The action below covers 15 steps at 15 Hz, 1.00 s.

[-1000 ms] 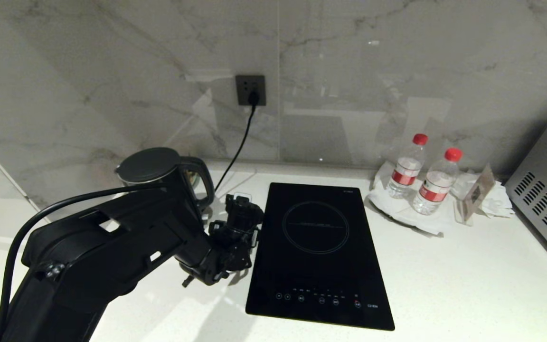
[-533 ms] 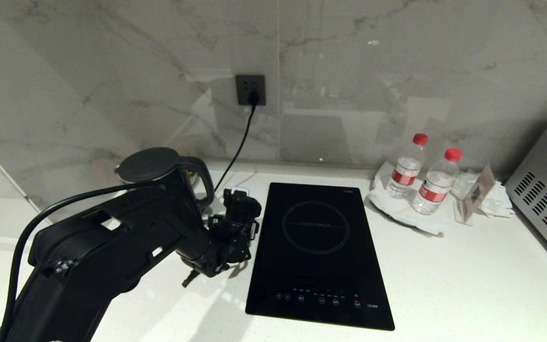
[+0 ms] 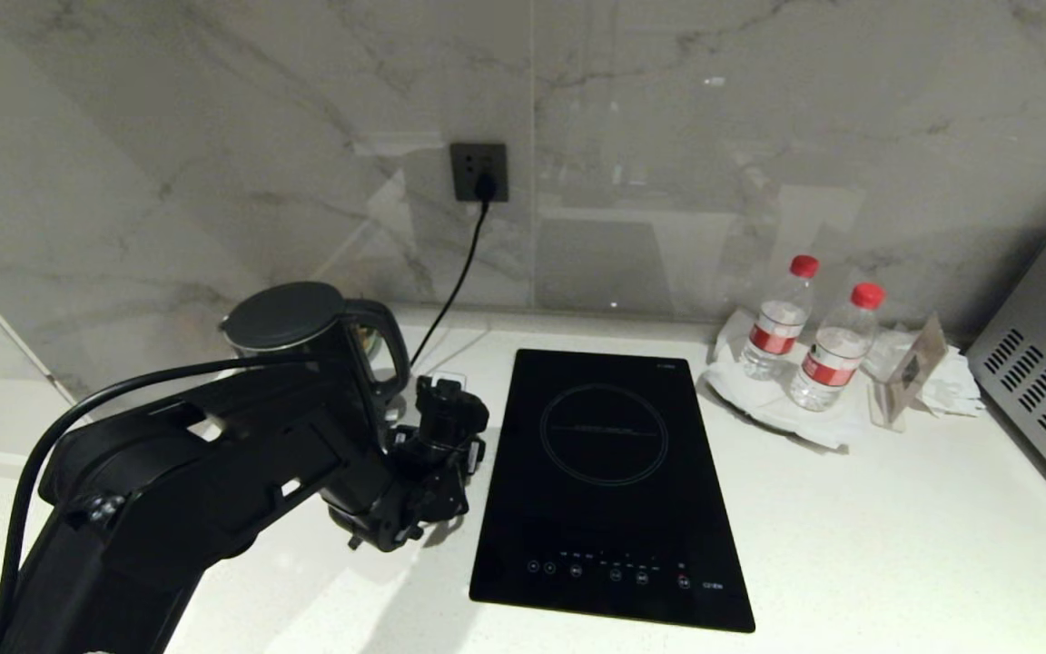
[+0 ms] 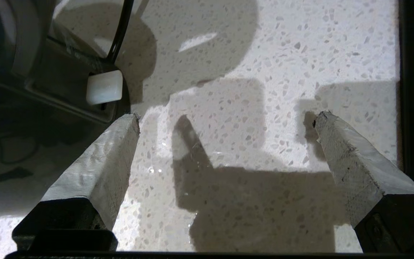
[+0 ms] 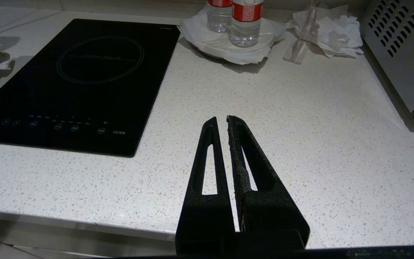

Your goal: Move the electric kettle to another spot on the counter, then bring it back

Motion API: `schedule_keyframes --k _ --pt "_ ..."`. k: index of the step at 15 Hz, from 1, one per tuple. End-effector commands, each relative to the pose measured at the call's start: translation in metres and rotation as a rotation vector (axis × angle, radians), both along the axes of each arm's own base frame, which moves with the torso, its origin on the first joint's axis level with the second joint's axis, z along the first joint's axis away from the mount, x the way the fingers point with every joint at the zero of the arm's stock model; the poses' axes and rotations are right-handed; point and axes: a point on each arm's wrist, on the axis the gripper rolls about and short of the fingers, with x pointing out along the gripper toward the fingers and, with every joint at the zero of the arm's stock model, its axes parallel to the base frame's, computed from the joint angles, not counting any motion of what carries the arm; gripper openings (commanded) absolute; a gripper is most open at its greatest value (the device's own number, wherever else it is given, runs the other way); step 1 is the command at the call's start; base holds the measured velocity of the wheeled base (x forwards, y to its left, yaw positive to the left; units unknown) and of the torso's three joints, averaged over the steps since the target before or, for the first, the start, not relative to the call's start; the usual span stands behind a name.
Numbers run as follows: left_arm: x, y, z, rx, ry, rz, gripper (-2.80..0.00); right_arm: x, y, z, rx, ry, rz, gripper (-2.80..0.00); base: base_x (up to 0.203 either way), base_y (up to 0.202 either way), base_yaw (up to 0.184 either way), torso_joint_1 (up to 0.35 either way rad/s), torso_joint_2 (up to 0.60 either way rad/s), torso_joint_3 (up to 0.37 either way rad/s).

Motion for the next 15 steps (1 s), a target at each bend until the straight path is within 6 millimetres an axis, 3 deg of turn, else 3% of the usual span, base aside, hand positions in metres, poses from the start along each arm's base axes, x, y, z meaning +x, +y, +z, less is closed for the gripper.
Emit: schedule_keyframes --k 1,5,9,11,13,15 --pt "-0.003 -0.001 0.007 -0.007 -0.013 -0.001 0.00 0.000 0.000 0.000 -0.001 0.001 0.001 -2.80 0.000 0.000 0.000 0.002 -0.01 -0.076" --pt "-0.016 -0.015 0.011 -0.009 -0.016 -0.039 0.00 0.000 0.000 0.000 -0.001 0.001 0.001 -2.80 0.000 0.000 0.000 0.002 0.00 -0.104" --pt "-0.013 -0.015 0.011 -0.024 -0.060 -0.035 0.00 0.000 0.000 0.000 -0.001 0.001 0.001 -2.80 0.000 0.000 0.000 0.001 0.00 -0.008" --pt "-0.002 -0.015 0.013 -0.036 -0.091 -0.023 0.00 0.000 0.000 0.000 -0.001 0.001 -0.001 -2.80 0.000 0.000 0.000 0.000 0.00 0.000" --pt "0.015 -0.004 0.009 -0.037 -0.107 0.017 0.00 0.000 0.000 0.000 -0.001 0.001 0.001 -2.80 0.000 0.000 0.000 0.000 0.00 0.000" --pt "0.020 0.005 0.008 -0.027 -0.105 0.039 0.00 0.000 0.000 0.000 -0.001 0.001 0.000 -2.80 0.000 0.000 0.000 0.000 0.00 0.000"
